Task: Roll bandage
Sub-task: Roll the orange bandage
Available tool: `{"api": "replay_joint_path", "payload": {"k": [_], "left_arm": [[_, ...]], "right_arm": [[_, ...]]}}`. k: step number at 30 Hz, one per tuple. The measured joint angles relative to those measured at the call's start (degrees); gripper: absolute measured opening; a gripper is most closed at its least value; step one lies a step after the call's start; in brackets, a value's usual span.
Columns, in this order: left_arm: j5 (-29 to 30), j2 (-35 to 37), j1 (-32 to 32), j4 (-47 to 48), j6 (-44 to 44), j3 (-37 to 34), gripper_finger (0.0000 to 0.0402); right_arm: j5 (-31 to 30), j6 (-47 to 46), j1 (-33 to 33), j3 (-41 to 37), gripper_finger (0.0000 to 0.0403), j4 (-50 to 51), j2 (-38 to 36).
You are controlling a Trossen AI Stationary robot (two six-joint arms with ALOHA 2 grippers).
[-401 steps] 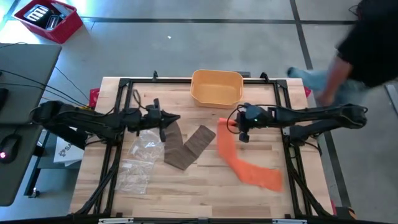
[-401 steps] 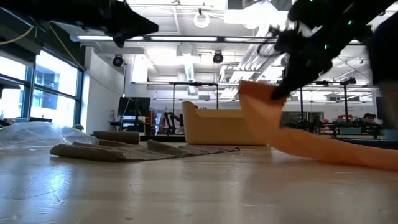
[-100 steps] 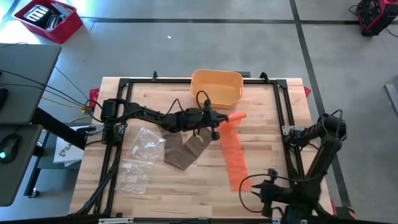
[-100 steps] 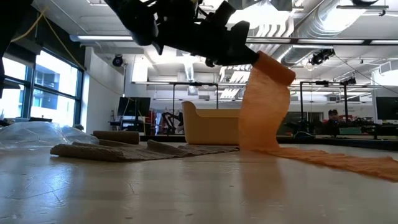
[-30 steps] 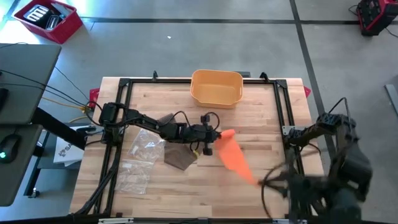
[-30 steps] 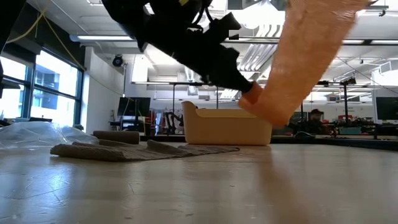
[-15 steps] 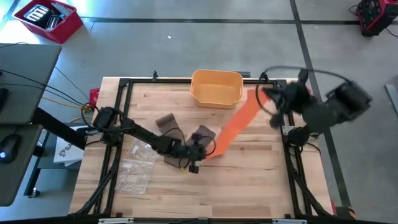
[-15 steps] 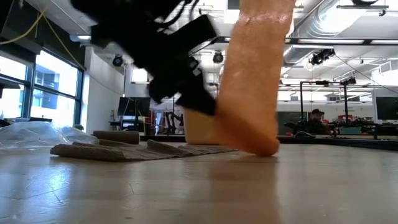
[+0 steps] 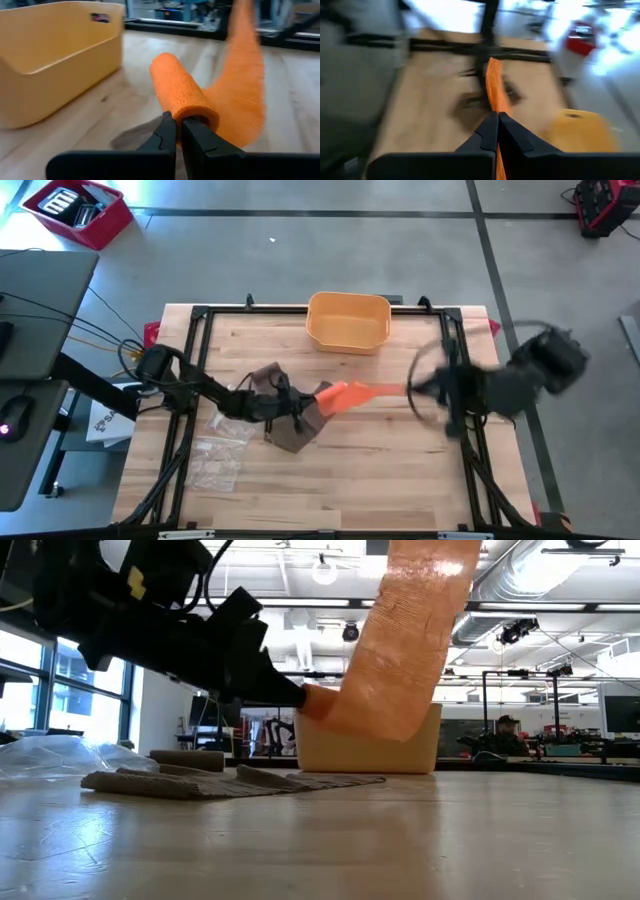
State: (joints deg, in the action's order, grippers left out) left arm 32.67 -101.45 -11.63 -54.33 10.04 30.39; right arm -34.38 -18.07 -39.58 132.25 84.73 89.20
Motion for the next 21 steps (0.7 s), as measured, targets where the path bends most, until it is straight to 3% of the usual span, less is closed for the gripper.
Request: {"api": "replay_joint_path", "payload": {"k": [4, 7, 9, 12, 16, 21], "left_arm": [[1.27, 0.15, 1.18, 0.21, -0.02, -0.44, 0.0002], [1.43, 0.15, 2.38, 1.70, -0.23, -0.45, 0.0002], [0.69, 0.13, 3.16, 2.41, -0.74, -0.45, 0.0002], [-3.32, 0.13, 3.44, 3.78, -1.12, -0.41, 0.0002], [-11.59, 0.13, 1.91, 5.47, 0.78, -0.40, 0.0001], [-15.54, 0.12, -1.91, 12.83, 3.27, 2.66, 0.0001]], "right_arm": [[0.71, -4.92, -10.15, -0.02, 0.0000, -4.39, 2.32], [0.09, -2.01, -16.86, 0.00, 0.0000, -14.11, 4.21], [-3.45, 3.69, -20.25, -0.03, 0.0000, -21.86, 5.36], [-13.36, 10.83, -24.02, 1.05, 0.0000, -26.84, 5.46], [-26.69, 16.89, -26.04, 2.24, 0.0000, -28.94, 3.78], [-29.97, 26.13, -21.50, 2.48, 0.0000, -33.04, 0.35]]}}
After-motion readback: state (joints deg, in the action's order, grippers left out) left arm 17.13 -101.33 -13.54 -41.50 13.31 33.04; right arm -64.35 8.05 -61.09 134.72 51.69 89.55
